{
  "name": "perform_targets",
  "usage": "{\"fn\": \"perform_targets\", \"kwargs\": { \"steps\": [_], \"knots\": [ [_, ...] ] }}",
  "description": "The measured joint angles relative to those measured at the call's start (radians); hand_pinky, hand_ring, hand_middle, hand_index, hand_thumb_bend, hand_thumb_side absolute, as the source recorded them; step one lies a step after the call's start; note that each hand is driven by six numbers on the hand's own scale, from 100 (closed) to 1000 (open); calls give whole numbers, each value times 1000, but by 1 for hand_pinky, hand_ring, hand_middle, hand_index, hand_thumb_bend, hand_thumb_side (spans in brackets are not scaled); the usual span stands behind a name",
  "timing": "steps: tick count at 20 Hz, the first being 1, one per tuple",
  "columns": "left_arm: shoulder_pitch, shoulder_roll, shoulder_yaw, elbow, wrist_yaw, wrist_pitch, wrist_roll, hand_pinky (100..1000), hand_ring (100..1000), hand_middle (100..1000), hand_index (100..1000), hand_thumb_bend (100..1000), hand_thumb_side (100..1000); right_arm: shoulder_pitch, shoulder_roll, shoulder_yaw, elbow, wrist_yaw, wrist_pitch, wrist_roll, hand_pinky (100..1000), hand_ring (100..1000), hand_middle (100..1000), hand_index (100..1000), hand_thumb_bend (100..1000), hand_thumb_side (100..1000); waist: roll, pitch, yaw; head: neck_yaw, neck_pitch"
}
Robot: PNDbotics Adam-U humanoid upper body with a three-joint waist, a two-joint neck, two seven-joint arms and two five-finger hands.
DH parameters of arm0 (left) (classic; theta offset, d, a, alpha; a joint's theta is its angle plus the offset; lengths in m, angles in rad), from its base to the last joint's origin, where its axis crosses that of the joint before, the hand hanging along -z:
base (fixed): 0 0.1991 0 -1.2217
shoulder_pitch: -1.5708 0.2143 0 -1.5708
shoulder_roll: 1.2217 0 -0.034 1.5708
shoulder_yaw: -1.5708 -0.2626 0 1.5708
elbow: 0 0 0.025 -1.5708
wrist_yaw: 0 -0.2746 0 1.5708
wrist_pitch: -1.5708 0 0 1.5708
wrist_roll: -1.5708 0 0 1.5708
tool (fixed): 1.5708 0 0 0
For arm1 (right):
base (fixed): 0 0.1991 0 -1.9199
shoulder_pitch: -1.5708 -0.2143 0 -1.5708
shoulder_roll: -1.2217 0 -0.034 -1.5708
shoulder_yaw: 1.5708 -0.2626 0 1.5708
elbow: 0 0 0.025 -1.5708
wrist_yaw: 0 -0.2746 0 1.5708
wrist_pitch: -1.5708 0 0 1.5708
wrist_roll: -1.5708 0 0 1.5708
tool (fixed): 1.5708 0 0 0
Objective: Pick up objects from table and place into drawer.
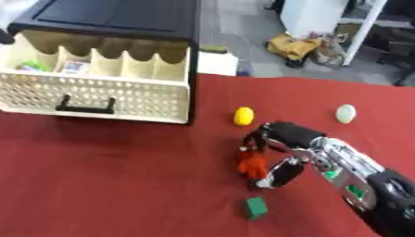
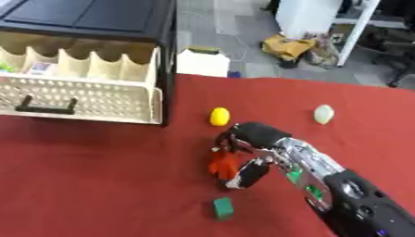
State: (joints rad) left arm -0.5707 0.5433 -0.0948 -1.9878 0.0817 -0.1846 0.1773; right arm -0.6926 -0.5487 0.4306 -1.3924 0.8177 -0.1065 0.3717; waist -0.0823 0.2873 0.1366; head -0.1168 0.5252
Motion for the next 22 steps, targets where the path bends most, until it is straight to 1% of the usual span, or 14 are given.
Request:
{"fn": "perform_targets", "kwargs": {
  "steps": [3, 7, 10, 18, 22],
  "knots": [
    [0, 0, 0, 0, 5, 0, 0, 553, 505, 539, 839, 108, 1000, 3, 0, -2, 1, 1, -7, 2, 659, 651, 491, 826, 493, 375, 0, 0, 1, -5, 0],
    [0, 0, 2, 0, 9, 0, 0, 553, 505, 538, 839, 107, 1000, 4, -1, -5, 2, 1, -15, 4, 658, 648, 489, 825, 472, 364, 0, 0, 5, -9, -4],
    [0, 0, 3, 0, 14, 0, 0, 553, 505, 538, 839, 107, 1000, 6, -1, -5, 2, 1, -18, 7, 654, 642, 484, 815, 441, 377, 0, 0, 5, -10, -8],
    [0, 0, 6, 0, 15, 1, 1, 553, 505, 538, 839, 106, 1000, 8, -8, -4, 3, -3, -21, 5, 645, 630, 485, 794, 405, 393, 2, 0, 0, -13, -8],
    [0, 0, 6, 0, 15, 2, 2, 553, 506, 538, 839, 105, 1000, 12, -16, 0, -9, -25, -19, 13, 643, 628, 489, 791, 348, 409, 2, 0, -4, -13, -8]
  ]
}}
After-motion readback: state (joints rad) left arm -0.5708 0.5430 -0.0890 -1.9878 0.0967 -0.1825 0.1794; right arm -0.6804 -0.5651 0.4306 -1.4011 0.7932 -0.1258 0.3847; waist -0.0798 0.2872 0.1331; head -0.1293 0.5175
